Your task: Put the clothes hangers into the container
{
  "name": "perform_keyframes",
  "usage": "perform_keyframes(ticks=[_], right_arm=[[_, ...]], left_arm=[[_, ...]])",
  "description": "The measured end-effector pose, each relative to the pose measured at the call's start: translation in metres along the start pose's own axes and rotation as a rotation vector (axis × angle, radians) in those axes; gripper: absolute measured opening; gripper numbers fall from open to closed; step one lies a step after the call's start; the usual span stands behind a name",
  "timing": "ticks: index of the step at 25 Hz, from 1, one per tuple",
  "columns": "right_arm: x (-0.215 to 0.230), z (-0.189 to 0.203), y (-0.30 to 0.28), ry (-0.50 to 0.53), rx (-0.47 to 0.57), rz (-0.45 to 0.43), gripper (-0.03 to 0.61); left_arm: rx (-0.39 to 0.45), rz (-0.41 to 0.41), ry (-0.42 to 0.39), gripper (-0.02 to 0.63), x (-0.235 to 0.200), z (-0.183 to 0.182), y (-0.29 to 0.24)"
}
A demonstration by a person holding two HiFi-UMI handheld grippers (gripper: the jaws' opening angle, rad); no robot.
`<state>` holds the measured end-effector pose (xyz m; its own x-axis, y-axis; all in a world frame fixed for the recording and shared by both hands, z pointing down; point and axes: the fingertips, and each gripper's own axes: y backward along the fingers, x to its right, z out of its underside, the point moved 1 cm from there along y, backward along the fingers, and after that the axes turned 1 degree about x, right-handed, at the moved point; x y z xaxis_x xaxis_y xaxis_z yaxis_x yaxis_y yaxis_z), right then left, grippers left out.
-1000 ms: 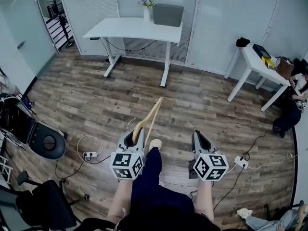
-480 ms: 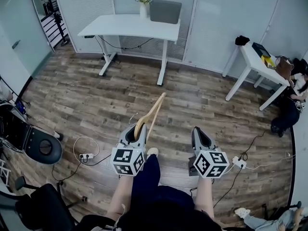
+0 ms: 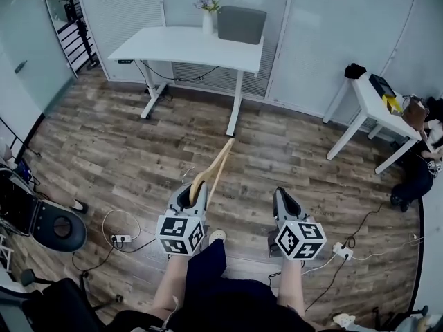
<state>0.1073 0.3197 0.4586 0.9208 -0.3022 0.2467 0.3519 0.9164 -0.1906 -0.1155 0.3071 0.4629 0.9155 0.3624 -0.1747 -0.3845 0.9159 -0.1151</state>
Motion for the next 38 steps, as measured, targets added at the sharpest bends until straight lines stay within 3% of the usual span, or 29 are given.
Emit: perform_keyframes(ticks=[14, 38], right_arm=[[0.024, -0.049, -0.113, 0.004, -0.006, -0.012, 0.029], [0.023, -0.056, -0.225, -0.016, -0.014, -0.014, 0.029]], left_arm=[[0.007, -0.010, -0.007, 0.060, -0.049, -0.043, -0.104], [0.009, -0.019, 0.005, 0.060, -0.132, -0.053, -0.185]])
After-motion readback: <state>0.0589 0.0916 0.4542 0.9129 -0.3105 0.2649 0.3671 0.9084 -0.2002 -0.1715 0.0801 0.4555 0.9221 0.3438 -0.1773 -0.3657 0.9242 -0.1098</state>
